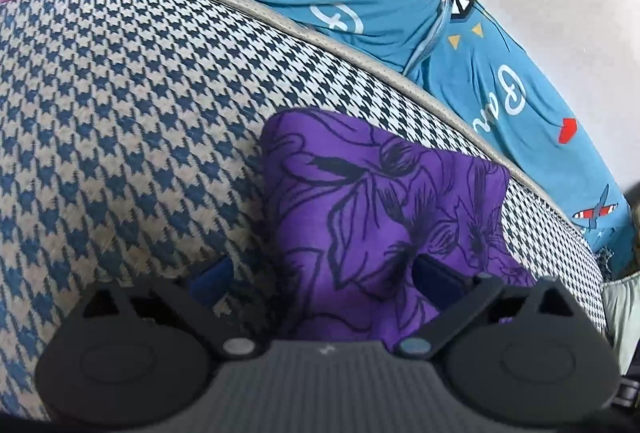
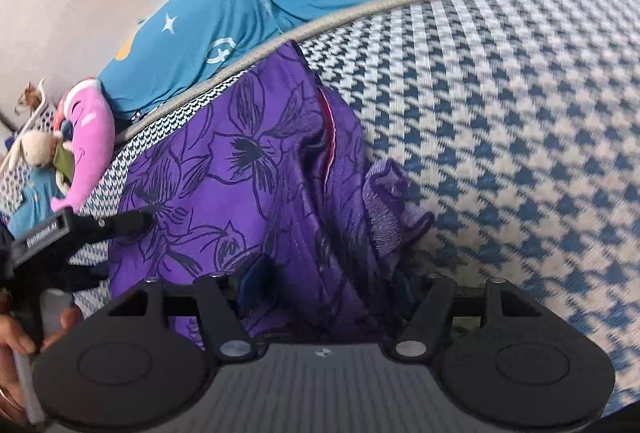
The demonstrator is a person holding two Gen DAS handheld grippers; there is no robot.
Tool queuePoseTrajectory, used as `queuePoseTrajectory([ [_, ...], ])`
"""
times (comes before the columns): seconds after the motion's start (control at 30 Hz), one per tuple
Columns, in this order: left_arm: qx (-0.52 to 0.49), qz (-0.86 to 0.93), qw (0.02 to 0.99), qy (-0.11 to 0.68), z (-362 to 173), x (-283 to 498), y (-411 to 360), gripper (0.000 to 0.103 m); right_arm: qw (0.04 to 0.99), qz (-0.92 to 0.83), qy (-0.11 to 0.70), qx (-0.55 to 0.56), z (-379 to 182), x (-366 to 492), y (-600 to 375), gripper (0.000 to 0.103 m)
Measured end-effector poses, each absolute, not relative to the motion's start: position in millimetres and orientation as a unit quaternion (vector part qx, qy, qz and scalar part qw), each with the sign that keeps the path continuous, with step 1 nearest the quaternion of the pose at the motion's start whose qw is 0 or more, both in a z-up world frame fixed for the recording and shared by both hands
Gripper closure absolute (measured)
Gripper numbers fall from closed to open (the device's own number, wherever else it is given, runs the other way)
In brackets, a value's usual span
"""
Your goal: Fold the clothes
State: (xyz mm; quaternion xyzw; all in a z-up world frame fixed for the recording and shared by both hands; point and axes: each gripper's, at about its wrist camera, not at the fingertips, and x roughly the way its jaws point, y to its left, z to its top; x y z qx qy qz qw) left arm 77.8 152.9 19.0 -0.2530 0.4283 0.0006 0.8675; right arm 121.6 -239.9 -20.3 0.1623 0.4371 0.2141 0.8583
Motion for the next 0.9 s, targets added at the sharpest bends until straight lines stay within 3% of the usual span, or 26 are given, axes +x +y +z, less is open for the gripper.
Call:
queuePoseTrajectory([
  [0.17, -0.262, -0.022, 0.862, 0.433, 3, 84, 138, 0.008, 0.86, 0.216, 0.43, 0.17, -22, 125, -222, 0.039],
  [0.23, -0.259, -0.031, 0.86, 0.438, -3, 85, 130, 0.029, 0.865, 0.216, 0.425, 0.159, -22, 124, -213, 0.049],
  [0.3, -0.255, -0.035, 0.86, 0.441, -6, 85, 124, 0.039, 0.87, 0.217, 0.417, 0.146, -20, 123, -205, 0.068],
  [0.37, -0.247, -0.038, 0.868, 0.429, -4, 80, 120, 0.053, 0.876, 0.221, 0.406, 0.137, -16, 122, -200, 0.077],
  [0.43, -0.241, -0.042, 0.877, 0.413, 1, 76, 118, 0.067, 0.882, 0.223, 0.393, 0.131, -12, 119, -195, 0.08],
  [0.53, -0.225, -0.045, 0.89, 0.393, 11, 69, 116, 0.072, 0.894, 0.24, 0.364, 0.107, -2, 110, -180, 0.081],
  [0.9, -0.178, 0.016, 0.921, 0.346, 47, 36, 137, 0.072, 0.902, 0.302, 0.301, 0.067, 25, 94, -116, 0.082],
])
